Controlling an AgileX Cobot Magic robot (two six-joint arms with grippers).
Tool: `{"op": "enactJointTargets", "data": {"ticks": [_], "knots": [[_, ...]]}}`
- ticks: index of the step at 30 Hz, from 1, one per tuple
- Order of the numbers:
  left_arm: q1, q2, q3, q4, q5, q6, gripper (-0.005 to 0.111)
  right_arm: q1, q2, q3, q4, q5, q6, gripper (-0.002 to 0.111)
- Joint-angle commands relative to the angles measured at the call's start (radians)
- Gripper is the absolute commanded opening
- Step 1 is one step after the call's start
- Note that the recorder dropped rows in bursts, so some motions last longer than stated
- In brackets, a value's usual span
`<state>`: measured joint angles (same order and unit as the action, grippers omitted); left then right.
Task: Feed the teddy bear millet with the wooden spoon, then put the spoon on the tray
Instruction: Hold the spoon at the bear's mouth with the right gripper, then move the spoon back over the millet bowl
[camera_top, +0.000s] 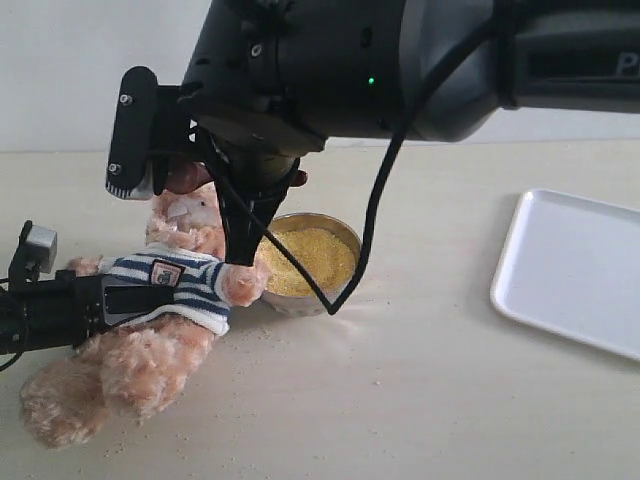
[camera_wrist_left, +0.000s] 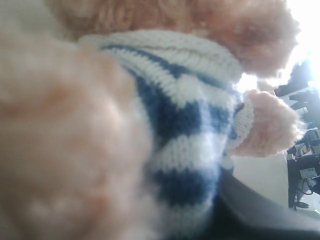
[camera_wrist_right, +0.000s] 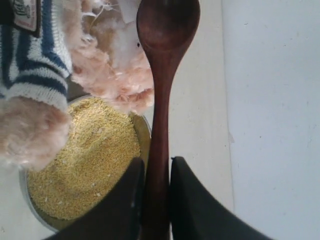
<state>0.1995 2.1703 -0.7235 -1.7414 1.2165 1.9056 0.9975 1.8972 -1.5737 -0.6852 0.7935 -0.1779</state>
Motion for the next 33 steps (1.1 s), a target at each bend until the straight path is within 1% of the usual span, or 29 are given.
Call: {"op": "enactJointTargets", "data": {"ticks": [1, 4, 7, 10, 12, 15, 17, 19, 20, 22, 26, 29, 33], "knots": [[0.000, -0.017, 0.002, -0.003, 0.005, 0.025, 0.005, -0.001, -0.042, -0.004, -0.082, -0.027, 0.099, 0.000], [0.000, -0.031, 0.002, -0.003, 0.005, 0.033, 0.005, -0.003, -0.082, -0.004, -0.089, -0.019, 0.120, 0.000], [0.000, -0.057, 0.002, -0.003, 0.005, 0.033, 0.005, -0.044, -0.129, -0.004, -0.018, -0.002, 0.122, 0.000], [0.000, -0.089, -0.003, -0.003, 0.005, 0.009, 0.005, -0.131, -0.175, -0.004, 0.133, -0.003, 0.073, 0.000], [0.000, -0.107, -0.003, -0.003, 0.005, -0.004, 0.005, -0.202, -0.202, -0.004, 0.301, 0.029, -0.025, 0.000], [0.000, -0.126, -0.003, -0.003, 0.005, -0.028, 0.005, -0.310, -0.220, -0.004, 0.558, 0.176, -0.222, 0.000], [0.000, -0.139, -0.003, -0.003, 0.005, -0.045, 0.005, -0.372, -0.220, -0.004, 0.666, 0.292, -0.320, 0.000], [0.000, -0.147, -0.003, -0.003, 0.005, -0.050, 0.005, -0.410, -0.220, -0.004, 0.722, 0.321, -0.358, 0.000], [0.000, -0.153, -0.003, -0.003, 0.005, -0.054, 0.005, -0.432, -0.220, -0.004, 0.761, 0.303, -0.358, 0.000], [0.000, -0.162, -0.003, -0.003, 0.005, -0.088, 0.005, -0.451, -0.220, -0.004, 0.790, 0.274, -0.358, 0.000], [0.000, -0.212, -0.003, -0.003, 0.005, -0.189, 0.005, -0.453, -0.220, -0.004, 0.795, 0.265, -0.360, 0.000], [0.000, -0.261, -0.003, -0.003, -0.047, -0.200, 0.005, -0.453, -0.220, -0.004, 0.804, 0.258, -0.360, 0.000], [0.000, -0.299, -0.003, -0.003, -0.045, -0.200, 0.005, -0.453, -0.220, -0.004, 0.822, 0.244, -0.360, 0.000]]}}
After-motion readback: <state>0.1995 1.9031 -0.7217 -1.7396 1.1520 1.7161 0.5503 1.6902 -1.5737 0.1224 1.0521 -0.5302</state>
